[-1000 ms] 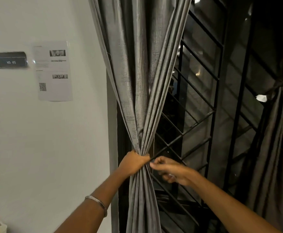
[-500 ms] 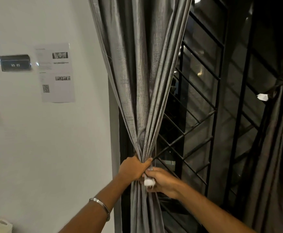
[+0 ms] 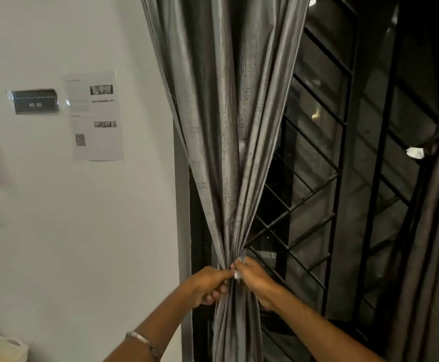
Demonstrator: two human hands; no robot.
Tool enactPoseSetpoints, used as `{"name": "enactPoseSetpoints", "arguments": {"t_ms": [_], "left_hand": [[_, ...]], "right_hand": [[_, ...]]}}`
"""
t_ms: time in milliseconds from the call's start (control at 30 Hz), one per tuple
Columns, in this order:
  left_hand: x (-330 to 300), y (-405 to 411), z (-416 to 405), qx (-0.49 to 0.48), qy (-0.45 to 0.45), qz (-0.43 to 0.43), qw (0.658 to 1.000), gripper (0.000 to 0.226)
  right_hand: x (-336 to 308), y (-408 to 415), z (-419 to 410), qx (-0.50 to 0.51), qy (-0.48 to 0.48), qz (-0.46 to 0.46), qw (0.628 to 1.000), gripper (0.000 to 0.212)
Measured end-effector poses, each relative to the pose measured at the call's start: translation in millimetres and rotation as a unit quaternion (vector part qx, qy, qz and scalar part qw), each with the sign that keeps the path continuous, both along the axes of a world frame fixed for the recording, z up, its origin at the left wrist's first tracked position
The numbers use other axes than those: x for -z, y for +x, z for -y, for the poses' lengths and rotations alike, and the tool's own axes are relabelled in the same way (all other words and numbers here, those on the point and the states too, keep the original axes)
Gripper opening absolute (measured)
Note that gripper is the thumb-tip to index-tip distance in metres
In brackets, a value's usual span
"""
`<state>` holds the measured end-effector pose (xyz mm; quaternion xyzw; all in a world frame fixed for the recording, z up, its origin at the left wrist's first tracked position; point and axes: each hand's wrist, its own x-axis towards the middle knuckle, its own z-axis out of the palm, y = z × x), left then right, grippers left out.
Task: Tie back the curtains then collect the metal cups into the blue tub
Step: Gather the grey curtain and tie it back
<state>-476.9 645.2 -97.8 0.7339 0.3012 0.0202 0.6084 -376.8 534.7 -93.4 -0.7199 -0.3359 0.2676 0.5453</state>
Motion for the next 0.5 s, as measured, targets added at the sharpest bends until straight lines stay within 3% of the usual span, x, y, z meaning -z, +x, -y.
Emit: {"name": "enactPoseSetpoints", "arguments": {"t_ms": [67, 133, 267, 333, 400, 500], "left_hand": [[1, 1, 6, 0.011, -0.1, 0.054, 0.993, 0.036], [4, 5, 12, -0.011, -0.161, 0.099, 0.982, 0.035], [14, 13, 29, -0.082, -0.105, 0.115, 0.984, 0.031], [15, 15, 33, -0.112, -0.121, 0.137, 0.977, 0.029], [14, 19, 33, -0.132, -0.171, 0.164, 0.962, 0.032], [18, 27, 28, -0.138, -0.235, 0.191, 0.943, 0.038]], "right_hand": [[1, 2, 1, -0.002, -0.004, 0.018, 1.0, 0.024], [6, 7, 1, 0.007, -0.031, 0.1, 0.995, 0.03], [8, 6, 7, 0.063, -0.106, 0.303, 0.945, 0.032], [5, 2, 12, 0.079, -0.121, 0.377, 0.915, 0.035], [4, 2, 14, 0.094, -0.114, 0.408, 0.901, 0.037], [5, 2, 19, 0.111, -0.093, 0.39, 0.909, 0.031]]}}
